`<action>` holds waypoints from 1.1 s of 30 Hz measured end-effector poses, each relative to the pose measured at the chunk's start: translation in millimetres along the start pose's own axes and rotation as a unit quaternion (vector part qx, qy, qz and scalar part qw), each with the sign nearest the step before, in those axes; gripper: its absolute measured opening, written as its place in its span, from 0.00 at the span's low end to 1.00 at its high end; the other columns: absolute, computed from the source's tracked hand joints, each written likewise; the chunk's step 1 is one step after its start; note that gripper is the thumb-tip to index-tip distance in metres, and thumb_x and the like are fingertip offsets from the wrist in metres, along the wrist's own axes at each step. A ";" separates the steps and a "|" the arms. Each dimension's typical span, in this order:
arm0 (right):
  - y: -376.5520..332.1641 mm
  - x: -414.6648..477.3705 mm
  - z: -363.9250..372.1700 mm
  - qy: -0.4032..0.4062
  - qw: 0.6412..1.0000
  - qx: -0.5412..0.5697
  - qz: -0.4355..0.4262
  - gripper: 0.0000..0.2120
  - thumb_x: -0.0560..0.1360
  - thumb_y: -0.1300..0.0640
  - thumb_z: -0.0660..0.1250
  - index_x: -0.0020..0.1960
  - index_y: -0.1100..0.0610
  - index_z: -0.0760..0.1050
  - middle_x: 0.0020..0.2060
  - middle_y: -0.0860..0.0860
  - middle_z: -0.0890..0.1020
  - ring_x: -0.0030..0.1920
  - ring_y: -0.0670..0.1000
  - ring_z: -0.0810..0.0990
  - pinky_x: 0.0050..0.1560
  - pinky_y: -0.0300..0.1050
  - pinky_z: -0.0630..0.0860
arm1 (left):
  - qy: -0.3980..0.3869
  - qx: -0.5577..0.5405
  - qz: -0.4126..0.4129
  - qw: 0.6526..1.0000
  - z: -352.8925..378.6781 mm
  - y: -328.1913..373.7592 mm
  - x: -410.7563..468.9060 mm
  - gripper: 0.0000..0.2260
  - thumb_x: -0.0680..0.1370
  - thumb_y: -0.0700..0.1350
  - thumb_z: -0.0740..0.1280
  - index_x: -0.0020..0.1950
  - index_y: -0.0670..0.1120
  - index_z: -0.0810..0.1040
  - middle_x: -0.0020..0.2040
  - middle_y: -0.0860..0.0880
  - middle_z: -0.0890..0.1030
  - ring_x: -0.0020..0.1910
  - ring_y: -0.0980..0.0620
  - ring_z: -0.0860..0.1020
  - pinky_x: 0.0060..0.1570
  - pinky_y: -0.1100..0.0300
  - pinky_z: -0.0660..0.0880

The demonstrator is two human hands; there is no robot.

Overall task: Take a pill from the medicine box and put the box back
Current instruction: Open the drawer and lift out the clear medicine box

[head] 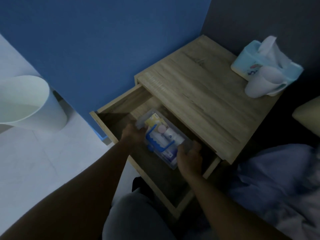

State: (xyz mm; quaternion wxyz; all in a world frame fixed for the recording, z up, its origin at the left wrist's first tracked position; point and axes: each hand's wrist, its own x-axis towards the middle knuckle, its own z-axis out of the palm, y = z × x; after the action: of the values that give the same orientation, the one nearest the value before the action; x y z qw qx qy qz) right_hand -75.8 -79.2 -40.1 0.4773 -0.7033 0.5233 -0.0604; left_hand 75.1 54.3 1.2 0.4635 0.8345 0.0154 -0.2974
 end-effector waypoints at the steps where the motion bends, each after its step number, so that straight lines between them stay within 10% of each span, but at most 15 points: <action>1: -1.1 -1.2 -3.4 -0.007 1.000 0.007 0.007 0.30 0.76 0.47 0.67 0.74 0.45 0.57 0.65 0.55 0.75 0.49 0.47 0.76 0.34 0.36 0.73 | 0.009 -0.004 -0.002 1.000 -0.6 1.6 -6.4 0.14 0.80 0.48 0.65 0.63 0.44 0.74 0.55 0.44 0.79 0.54 0.47 0.80 0.56 0.47 0.78; 12: -47.3 -64.6 -62.0 -0.048 0.992 0.086 -0.078 0.26 0.76 0.47 0.68 0.70 0.50 0.64 0.58 0.54 0.79 0.50 0.52 0.84 0.43 0.52 0.85 | 0.088 0.038 0.045 0.994 -46.4 40.3 -71.6 0.14 0.78 0.54 0.66 0.60 0.48 0.76 0.44 0.53 0.78 0.44 0.55 0.79 0.33 0.64 0.72; 19: -105.7 -47.5 -92.7 -0.054 0.985 0.090 -0.140 0.26 0.76 0.43 0.66 0.70 0.51 0.64 0.60 0.55 0.79 0.50 0.55 0.85 0.43 0.55 0.85 | 0.176 0.101 0.122 0.972 -64.2 106.9 -74.1 0.23 0.77 0.57 0.67 0.66 0.44 0.76 0.63 0.41 0.79 0.63 0.40 0.76 0.63 0.47 0.74; 23: -133.8 -13.7 -106.4 -0.067 0.980 0.114 -0.149 0.25 0.76 0.44 0.67 0.70 0.49 0.64 0.55 0.55 0.81 0.37 0.50 0.87 0.27 0.41 0.81 | 0.158 0.117 0.153 0.968 -65.1 143.6 -47.1 0.20 0.77 0.56 0.66 0.61 0.43 0.79 0.56 0.40 0.83 0.57 0.39 0.81 0.59 0.49 0.77; 33: -172.2 75.8 -107.2 -0.008 0.983 0.115 -0.140 0.25 0.73 0.47 0.67 0.68 0.51 0.66 0.52 0.53 0.80 0.32 0.47 0.86 0.27 0.44 0.81 | 0.118 0.059 0.169 0.977 -30.9 190.1 35.4 0.20 0.77 0.57 0.66 0.60 0.43 0.80 0.55 0.39 0.84 0.55 0.40 0.82 0.57 0.48 0.78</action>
State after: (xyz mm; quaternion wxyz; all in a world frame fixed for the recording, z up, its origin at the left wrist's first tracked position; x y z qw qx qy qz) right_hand 12.1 -205.1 112.6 0.5457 -0.7107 0.4054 -0.1810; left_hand 176.5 -38.6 140.6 0.4523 0.8800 -0.0890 -0.1141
